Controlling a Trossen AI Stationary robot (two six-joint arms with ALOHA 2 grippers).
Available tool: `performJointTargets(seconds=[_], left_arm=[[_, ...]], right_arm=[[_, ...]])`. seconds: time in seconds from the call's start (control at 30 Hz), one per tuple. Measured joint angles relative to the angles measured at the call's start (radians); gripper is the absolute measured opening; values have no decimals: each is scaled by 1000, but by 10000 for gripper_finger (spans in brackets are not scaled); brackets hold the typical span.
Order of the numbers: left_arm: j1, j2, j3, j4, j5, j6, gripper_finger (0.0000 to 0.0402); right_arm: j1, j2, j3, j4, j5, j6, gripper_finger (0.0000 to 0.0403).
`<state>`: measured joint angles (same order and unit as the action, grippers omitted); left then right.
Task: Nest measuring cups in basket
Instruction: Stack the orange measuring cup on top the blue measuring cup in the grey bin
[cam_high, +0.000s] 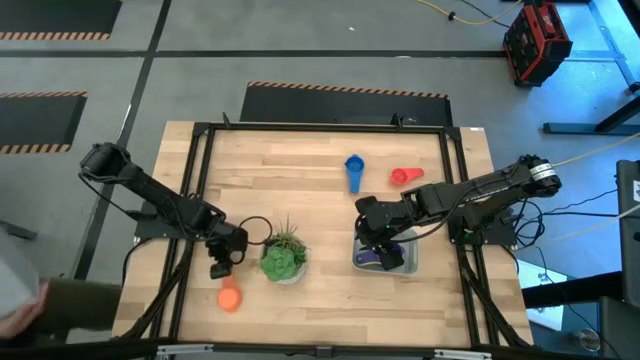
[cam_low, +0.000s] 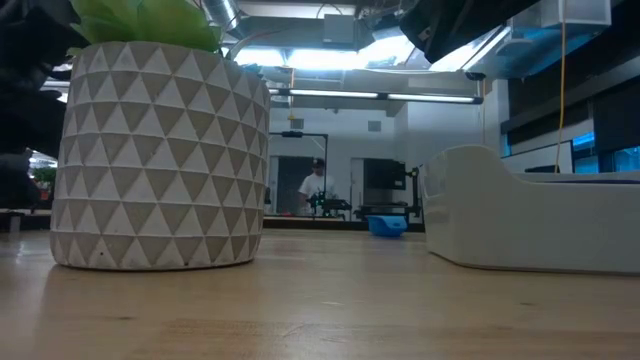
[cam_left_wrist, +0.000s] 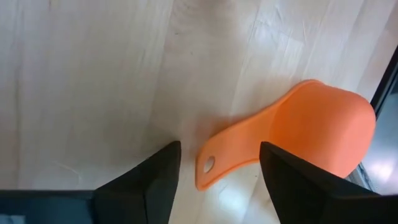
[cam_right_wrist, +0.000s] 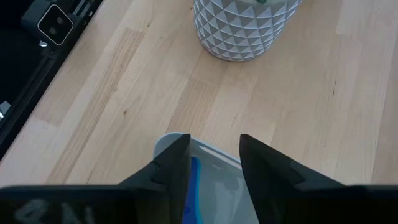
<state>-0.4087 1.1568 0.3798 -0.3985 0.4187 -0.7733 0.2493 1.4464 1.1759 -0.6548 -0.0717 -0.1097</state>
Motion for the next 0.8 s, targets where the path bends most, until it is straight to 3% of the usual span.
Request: performJointTargets(seconds=[0.8], left_arm=[[-7, 2, -2, -4, 13, -1, 70]], right_arm=[[0, 0, 0, 0, 0, -3, 142]])
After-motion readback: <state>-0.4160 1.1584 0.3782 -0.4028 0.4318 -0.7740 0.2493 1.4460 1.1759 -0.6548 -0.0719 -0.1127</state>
